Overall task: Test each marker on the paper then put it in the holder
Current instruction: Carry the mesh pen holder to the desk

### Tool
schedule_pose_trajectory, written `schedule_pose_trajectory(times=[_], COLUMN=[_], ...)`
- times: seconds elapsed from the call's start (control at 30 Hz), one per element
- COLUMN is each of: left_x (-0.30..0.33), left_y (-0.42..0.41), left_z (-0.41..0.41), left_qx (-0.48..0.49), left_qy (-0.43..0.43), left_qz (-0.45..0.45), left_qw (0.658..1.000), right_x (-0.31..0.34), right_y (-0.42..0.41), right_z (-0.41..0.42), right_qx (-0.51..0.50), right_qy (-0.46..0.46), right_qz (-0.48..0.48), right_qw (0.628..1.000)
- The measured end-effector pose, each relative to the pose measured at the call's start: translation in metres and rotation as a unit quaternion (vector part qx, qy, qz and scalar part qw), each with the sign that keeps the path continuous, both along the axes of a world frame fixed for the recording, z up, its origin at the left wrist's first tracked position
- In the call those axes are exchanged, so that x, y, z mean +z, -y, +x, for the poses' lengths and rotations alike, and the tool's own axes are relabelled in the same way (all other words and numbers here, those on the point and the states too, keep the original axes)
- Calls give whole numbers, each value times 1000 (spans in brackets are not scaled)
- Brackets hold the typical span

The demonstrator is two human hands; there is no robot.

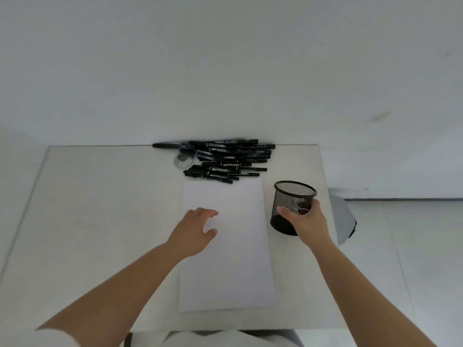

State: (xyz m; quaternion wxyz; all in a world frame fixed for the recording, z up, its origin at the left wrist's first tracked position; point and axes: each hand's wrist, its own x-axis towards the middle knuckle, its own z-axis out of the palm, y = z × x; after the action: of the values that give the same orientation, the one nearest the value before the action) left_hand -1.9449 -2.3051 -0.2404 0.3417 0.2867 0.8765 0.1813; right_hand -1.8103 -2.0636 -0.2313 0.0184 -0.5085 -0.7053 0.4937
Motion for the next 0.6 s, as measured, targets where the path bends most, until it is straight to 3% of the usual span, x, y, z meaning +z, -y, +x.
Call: schedule_pose_trajectory(times=[0.23, 0.33, 0.6], left_x=[-13, -23, -52], left_y=[-36, -46, -66], left_z=[-23, -28, -24], left_qx=[-76, -94, -162], left_qy=[-94, -167, -251], left_qz=[-10, 14, 85], left_qw=[993, 981, 950], right_x=[-9, -17, -52], right_y=[-5, -11, -26], right_z=[-30, -45, -67], right_qx=[-63, -89, -103], right_qy=[-45, -70, -138], right_qz=[87, 113, 153], right_qw=[993, 987, 973])
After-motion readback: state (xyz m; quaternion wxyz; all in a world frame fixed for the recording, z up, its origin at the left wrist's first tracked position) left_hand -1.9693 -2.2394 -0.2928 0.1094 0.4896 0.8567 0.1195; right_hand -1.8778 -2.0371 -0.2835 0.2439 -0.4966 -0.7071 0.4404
